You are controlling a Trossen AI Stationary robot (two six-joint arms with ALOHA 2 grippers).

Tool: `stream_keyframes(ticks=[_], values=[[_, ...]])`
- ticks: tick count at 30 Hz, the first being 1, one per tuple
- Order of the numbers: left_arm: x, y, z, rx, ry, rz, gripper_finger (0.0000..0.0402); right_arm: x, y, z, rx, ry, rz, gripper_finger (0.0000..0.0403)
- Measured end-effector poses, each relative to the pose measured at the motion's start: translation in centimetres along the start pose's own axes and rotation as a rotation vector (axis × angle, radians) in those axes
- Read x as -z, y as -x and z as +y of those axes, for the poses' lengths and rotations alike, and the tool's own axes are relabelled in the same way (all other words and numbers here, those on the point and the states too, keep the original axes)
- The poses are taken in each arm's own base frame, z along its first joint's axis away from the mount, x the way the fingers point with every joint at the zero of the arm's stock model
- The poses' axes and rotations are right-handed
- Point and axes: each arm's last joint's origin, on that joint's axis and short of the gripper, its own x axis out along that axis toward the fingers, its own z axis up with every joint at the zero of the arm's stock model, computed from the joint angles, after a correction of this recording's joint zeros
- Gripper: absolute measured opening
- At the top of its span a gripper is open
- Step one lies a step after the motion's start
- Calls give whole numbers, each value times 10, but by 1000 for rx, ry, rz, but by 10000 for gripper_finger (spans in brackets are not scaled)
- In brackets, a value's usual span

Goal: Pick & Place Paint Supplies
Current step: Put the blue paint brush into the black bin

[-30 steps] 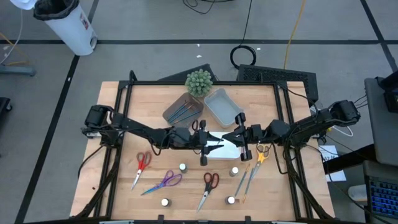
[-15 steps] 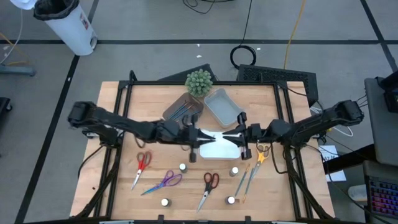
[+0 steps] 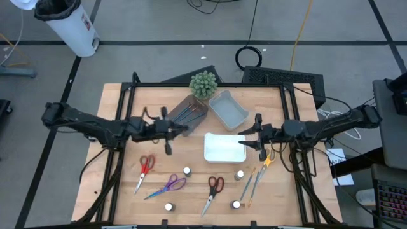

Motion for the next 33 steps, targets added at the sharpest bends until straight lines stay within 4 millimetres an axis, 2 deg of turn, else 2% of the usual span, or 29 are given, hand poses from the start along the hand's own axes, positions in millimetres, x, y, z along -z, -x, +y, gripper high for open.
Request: stream_keyframes(ticks=[6, 10, 17, 22, 33], values=[[11, 34, 17, -109, 83, -41, 13, 22, 8, -3, 8, 39, -10, 131], [15, 44, 21, -111, 104, -56, 11, 42, 16, -11, 44, 48, -81, 122], [17, 46, 21, -112, 106, -55, 12, 63, 42, -29, 143, -10, -184, 107], [18, 46, 21, -117, 105, -51, 14, 72, 55, -33, 149, -14, -233, 96], [18, 46, 21, -116, 146, -53, 12, 74, 69, -33, 161, 23, -245, 76]])
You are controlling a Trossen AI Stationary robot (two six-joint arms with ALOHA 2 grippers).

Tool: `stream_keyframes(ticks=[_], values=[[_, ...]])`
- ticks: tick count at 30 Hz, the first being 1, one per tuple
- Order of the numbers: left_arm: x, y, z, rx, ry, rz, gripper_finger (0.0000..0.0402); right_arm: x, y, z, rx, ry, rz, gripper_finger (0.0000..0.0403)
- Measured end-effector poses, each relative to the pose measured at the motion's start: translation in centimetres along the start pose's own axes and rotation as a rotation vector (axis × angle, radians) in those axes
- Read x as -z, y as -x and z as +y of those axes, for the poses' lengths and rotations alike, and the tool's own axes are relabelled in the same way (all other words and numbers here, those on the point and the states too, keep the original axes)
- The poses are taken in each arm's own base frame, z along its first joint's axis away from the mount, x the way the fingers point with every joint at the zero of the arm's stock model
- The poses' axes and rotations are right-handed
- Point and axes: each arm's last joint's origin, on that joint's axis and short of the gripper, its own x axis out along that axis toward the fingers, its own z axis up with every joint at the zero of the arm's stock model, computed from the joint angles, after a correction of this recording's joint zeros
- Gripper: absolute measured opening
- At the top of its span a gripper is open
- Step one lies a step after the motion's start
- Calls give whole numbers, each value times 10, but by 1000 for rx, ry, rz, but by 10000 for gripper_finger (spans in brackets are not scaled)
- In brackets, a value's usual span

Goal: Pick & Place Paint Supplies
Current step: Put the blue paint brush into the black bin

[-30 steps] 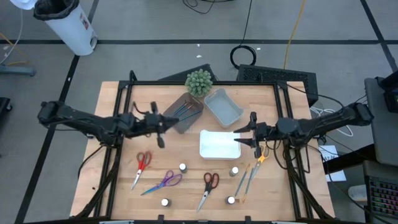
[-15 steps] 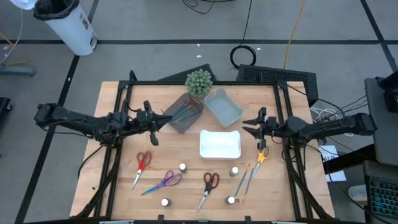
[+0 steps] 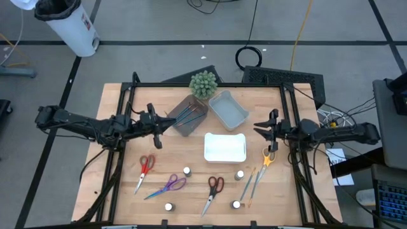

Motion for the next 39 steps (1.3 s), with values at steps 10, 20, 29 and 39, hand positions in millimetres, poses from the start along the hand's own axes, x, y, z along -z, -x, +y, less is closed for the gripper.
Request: stream_keyframes(ticks=[10, 20, 29, 39], values=[[-10, 2, -13, 466, 203, -14, 11, -2, 4, -1, 26, -7, -15, 59], [5, 19, -41, 1092, 159, 195, 22, -2, 4, -1, 29, -13, -14, 55], [4, 20, -43, 1082, 155, 191, 20, -2, 4, -1, 29, -13, -14, 52], [4, 19, -43, 1034, 140, 176, 12, -2, 4, -2, 33, -11, -14, 50]])
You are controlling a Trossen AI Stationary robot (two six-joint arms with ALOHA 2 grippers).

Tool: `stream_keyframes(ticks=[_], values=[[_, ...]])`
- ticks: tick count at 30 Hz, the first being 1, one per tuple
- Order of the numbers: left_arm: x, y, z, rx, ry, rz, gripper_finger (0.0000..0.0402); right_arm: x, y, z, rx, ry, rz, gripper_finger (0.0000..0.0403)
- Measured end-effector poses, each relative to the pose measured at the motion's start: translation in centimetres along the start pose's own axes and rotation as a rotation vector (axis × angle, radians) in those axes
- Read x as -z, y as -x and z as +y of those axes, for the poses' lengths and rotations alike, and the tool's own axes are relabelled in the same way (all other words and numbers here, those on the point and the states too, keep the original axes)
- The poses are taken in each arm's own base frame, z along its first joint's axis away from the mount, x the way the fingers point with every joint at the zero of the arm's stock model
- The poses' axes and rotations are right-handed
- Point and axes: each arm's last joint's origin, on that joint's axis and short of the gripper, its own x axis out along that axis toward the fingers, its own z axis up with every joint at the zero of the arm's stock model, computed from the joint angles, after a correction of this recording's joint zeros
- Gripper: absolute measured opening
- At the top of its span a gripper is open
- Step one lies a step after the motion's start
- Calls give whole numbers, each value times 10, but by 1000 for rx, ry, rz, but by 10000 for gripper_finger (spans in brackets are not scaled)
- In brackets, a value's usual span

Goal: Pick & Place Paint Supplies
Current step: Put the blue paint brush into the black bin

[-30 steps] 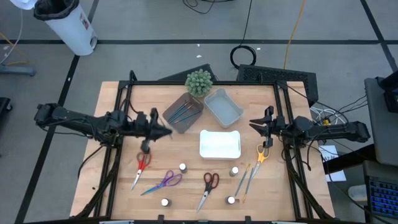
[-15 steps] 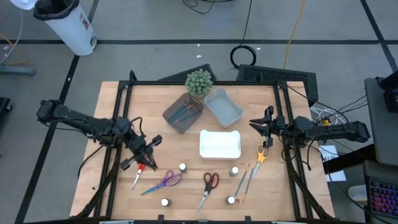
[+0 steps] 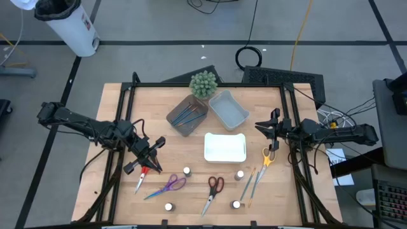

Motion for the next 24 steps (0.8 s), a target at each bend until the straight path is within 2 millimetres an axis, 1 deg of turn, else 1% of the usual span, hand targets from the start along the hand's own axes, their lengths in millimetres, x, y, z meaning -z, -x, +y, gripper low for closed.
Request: stream_keyframes(ticks=[4, 9, 11, 15, 20, 22, 24], values=[[0, 0, 0, 0, 9, 0, 29, 0, 0, 0, 0, 0, 0, 49], [0, 0, 0, 0, -4, 0, 10, 0, 0, 0, 0, 0, 0, 50], [0, 0, 0, -1, -4, 0, 12, 0, 0, 0, 0, 0, 0, 49], [0, 0, 0, -9, -4, -1, 30, 0, 0, 0, 0, 0, 0, 50], [0, 0, 1, -19, -8, -3, 11, 0, 0, 0, 0, 0, 0, 50], [0, 0, 1, -19, -9, -3, 11, 0, 0, 0, 0, 0, 0, 49], [0, 0, 1, -19, -8, -3, 21, 0, 0, 0, 0, 0, 0, 50]])
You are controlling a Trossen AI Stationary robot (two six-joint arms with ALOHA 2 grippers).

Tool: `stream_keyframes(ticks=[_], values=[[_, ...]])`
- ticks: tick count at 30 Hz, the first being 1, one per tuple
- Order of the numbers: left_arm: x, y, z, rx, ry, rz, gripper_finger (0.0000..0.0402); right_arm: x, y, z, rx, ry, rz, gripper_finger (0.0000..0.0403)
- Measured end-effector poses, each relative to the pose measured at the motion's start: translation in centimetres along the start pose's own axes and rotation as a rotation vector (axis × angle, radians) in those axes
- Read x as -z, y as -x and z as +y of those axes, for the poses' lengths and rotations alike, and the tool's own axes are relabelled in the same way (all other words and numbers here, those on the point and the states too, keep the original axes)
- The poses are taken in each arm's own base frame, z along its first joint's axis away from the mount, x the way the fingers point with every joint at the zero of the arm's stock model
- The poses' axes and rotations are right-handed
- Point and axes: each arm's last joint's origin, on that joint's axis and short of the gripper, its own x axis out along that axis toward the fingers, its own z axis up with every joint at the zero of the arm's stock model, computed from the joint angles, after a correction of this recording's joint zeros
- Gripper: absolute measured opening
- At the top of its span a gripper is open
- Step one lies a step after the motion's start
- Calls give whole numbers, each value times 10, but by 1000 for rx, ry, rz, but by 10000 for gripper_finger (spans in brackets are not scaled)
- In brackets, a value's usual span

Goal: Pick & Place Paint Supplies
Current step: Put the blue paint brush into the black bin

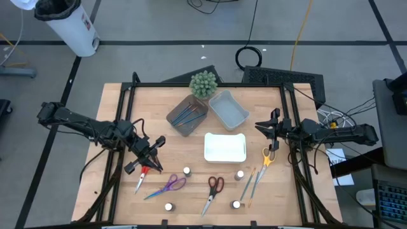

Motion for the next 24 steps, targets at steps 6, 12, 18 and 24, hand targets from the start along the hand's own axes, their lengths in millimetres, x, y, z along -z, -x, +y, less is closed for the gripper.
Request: stream_keyframes(ticks=[6, 12, 18, 24], values=[[-2, 1, 6, -185, -9, -35, 27, 0, 0, 0, 0, 0, 0, 50], [-6, 11, 25, -528, -8, -96, 12, 0, 0, 0, 0, 0, 0, 50], [-6, 22, 44, -906, 16, -149, 42, 0, 0, 0, 10, 0, 0, 50], [13, 27, 77, -1281, 147, -131, 10, 0, 0, -1, 49, 2, 3, 50]])
